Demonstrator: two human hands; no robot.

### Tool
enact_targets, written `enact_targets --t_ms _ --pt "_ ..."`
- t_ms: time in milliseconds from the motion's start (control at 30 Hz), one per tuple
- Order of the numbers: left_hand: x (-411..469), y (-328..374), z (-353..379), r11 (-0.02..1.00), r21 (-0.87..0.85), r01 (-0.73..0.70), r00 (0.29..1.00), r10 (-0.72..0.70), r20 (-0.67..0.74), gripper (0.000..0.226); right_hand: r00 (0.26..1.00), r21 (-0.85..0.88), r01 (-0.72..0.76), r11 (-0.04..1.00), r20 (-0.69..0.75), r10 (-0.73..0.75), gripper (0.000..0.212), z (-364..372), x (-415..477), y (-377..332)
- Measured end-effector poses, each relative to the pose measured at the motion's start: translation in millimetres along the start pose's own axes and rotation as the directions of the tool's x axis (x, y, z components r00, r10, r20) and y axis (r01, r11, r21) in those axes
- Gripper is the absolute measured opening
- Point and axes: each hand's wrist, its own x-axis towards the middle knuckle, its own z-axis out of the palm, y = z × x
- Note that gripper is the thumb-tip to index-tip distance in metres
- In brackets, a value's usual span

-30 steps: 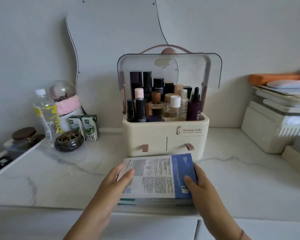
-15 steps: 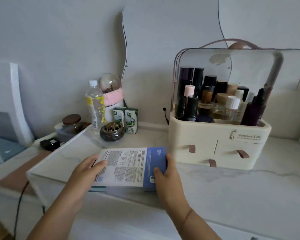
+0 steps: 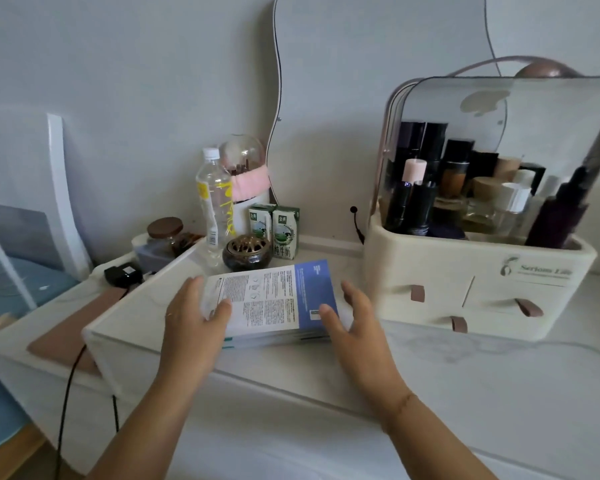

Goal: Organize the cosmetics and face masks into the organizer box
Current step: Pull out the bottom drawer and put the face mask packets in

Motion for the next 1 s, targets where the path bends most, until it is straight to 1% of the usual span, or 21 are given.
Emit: enact_targets --t_ms 33,67,100,133,167,200,233,267,300,333,367,400,433,467,500,567,633,667,800,900,1000 --pt "-9.0 11.2 2.9 0.995 0.002 -0.096 0.993 0.096 -0.07 0.049 0.999 0.004 0.021 1.0 -0.048 -0.021 0.044 -10.8 -8.1 2.3" --pt "-19.7 23.9 7.8 0.981 -0.033 -0.19 0.977 0.186 -0.104 0.041 0.994 0.009 0.039 0.999 -0.107 -0.038 0.032 -24.2 -15.7 5.2" --pt "-32.0 37.2 15.3 0.959 -0.091 -0.268 0.962 0.26 -0.086 0.032 0.983 0.013 0.042 0.999 -0.178 -0.039 0.019 -39.8 -21.2 8.3" --pt "-44.1 50.6 25.4 0.939 -0.157 -0.307 0.951 0.307 -0.024 0.024 0.967 0.018 0.024 1.0 -0.255 -0.018 0.011 -56.6 -24.4 12.1" --pt "-55.7 63.6 37.5 0.926 -0.219 -0.308 0.941 0.33 0.072 0.019 0.946 0.054 -0.016 0.998 -0.321 0.033 0.008 -74.0 -24.7 17.0" --pt "-66.0 75.2 51.6 0.918 -0.278 -0.283 0.924 0.338 0.176 0.018 0.925 0.133 -0.07 0.989 -0.364 0.114 0.006 -91.6 -23.1 23.2" --pt "-74.6 84.6 67.0 0.913 -0.327 -0.245 0.902 0.338 0.269 0.016 0.904 0.249 -0.135 0.959 -0.366 0.222 0.009 -108.3 -20.2 28.8" --pt "-82.2 92.5 81.9 0.91 -0.358 -0.209 0.88 0.335 0.337 0.014 0.887 0.383 -0.2 0.902 -0.32 0.333 0.011 -122.4 -17.1 33.1" --pt "-88.5 98.3 95.1 0.908 -0.366 -0.202 0.866 0.341 0.366 0.013 0.873 0.505 -0.26 0.823 -0.242 0.423 0.013 -133.2 -13.8 35.5" --pt "-92.8 102.7 106.6 0.901 -0.355 -0.249 0.869 0.37 0.33 0.015 0.86 0.588 -0.317 0.744 -0.153 0.486 0.015 -141.0 -10.4 35.8" --pt "-95.3 105.6 115.8 0.883 -0.315 -0.347 0.871 0.428 0.239 0.019 0.849 0.629 -0.369 0.684 -0.071 0.524 0.017 -146.2 -6.7 36.1" --pt "-96.1 107.4 123.0 0.858 -0.247 -0.451 0.857 0.493 0.147 0.023 0.84 0.642 -0.412 0.647 -0.008 0.543 0.018 -149.4 -3.4 36.7" --pt "-95.3 108.7 128.1 0.834 -0.179 -0.522 0.837 0.542 0.079 0.029 0.832 0.644 -0.442 0.624 0.036 0.553 0.018 -151.3 -0.8 37.4" --pt "-93.4 109.1 131.6 0.817 -0.126 -0.563 0.82 0.571 0.039 0.035 0.827 0.641 -0.464 0.611 0.067 0.558 0.018 -152.0 1.0 38.4" --pt "-90.2 109.3 133.9 0.804 -0.086 -0.589 0.805 0.593 0.027 0.041 0.828 0.634 -0.476 0.61 0.088 0.554 0.018 -152.2 2.6 39.3" --pt "-81.3 110.5 136.4 0.762 -0.004 -0.648 0.76 0.647 0.054 0.055 0.844 0.612 -0.472 0.635 0.106 0.525 0.018 -152.2 3.5 40.5" --pt "-71.5 112.4 137.4 0.697 0.068 -0.714 0.7 0.706 0.104 0.061 0.868 0.589 -0.445 0.675 0.097 0.487 0.019 -152.2 2.7 40.9" --pt "-67.7 113.8 137.4 0.677 0.094 -0.73 0.683 0.719 0.129 0.063 0.878 0.576 -0.429 0.696 0.082 0.472 0.021 -152.0 1.8 40.9" --pt "-61.2 117.7 134.2 0.661 0.112 -0.742 0.668 0.717 0.198 0.065 0.893 0.486 -0.413 0.77 0.052 0.447 0.021 -151.3 -11.4 36.1" --pt "-58.9 118.2 129.9 0.681 0.051 -0.73 0.672 0.703 0.232 0.068 0.898 0.439 -0.413 0.798 0.053 0.436 0.023 -150.5 -33.2 30.5" --pt "-58.6 119.7 121.3 0.714 -0.034 -0.7 0.681 0.681 0.269 0.074 0.901 0.428 -0.407 0.807 0.045 0.431 0.024 -149.2 -58.4 24.2"
